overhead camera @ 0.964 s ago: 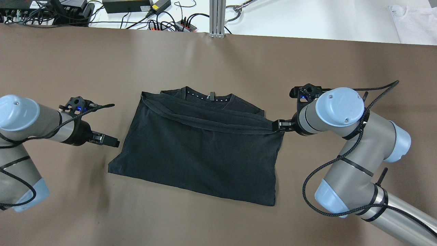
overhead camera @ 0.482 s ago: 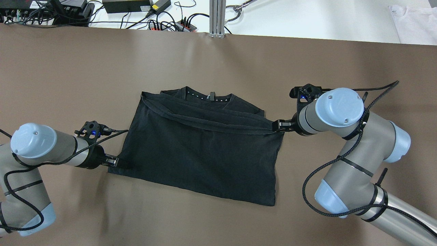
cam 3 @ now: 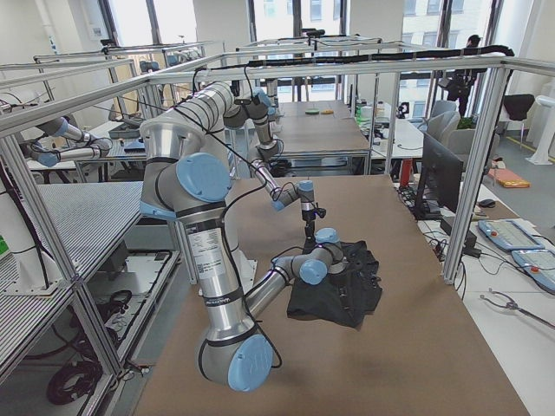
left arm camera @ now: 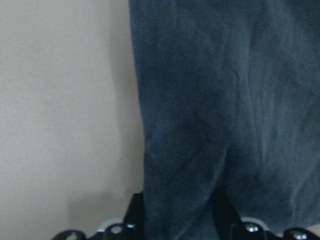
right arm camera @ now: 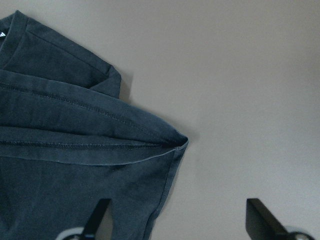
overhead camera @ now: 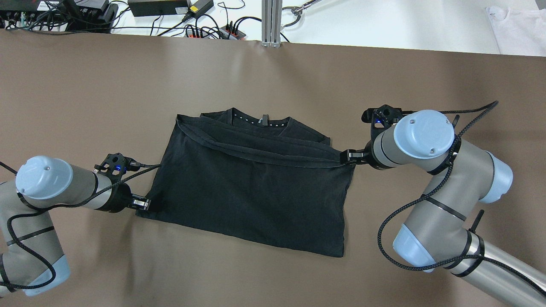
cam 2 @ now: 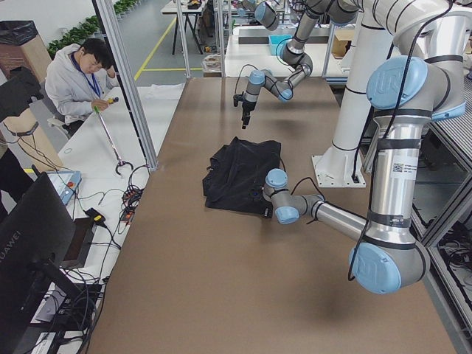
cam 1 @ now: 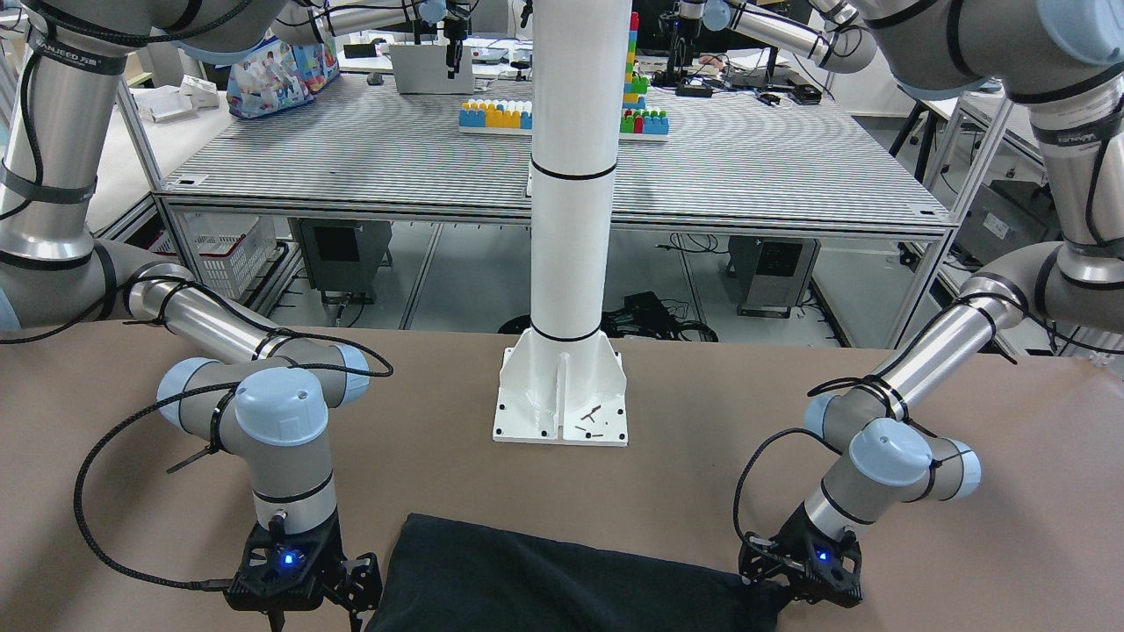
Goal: Fold clothes
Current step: 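Move the left gripper to the folded shirt's near corner and grasp it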
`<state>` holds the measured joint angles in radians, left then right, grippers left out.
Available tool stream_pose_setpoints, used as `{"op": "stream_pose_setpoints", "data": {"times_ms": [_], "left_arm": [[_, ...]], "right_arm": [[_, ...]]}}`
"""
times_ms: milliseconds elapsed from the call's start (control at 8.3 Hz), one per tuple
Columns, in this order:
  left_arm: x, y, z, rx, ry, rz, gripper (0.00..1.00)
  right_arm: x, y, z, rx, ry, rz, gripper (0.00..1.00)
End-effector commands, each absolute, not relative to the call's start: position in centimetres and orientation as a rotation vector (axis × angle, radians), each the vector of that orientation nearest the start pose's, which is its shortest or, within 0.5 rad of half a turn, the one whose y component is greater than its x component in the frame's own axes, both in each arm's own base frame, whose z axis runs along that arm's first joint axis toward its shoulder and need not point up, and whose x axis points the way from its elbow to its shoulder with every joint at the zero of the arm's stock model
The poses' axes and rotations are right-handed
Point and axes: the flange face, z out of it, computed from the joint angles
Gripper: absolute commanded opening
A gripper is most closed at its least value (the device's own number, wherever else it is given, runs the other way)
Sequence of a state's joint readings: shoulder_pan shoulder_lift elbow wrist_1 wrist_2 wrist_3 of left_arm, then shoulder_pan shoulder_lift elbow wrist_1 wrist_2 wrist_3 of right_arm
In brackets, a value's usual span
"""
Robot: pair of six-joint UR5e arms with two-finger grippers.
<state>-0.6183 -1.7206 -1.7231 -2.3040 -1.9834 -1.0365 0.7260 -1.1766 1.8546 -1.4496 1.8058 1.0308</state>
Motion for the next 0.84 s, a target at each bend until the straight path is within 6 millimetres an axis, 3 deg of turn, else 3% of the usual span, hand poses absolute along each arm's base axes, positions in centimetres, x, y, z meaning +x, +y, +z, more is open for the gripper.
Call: {"op": "stream_pose_setpoints", "data": {"times_ms": [0,120,241,723], "left_arm": [[40.64,-40.38,43.28,0.24,1.049,0.141,0.62],[40.62,-40.38,43.21,0.242,1.049,0.141,0.45],[40.52,-40.41,43.05,0.244,1.051,0.139,0.01],[39.9,-41.07,42.45,0.259,1.055,0.124,0.0]], "right_arm": [[-38.15,-48.56,30.5,0.291,-0.773,0.081,0.94],[-38.17,-48.58,30.4,0.292,-0.774,0.081,0.94],[-38.12,-48.54,30.43,0.292,-0.774,0.082,0.94],[-38.42,-48.34,30.34,0.293,-0.775,0.078,0.94]]}}
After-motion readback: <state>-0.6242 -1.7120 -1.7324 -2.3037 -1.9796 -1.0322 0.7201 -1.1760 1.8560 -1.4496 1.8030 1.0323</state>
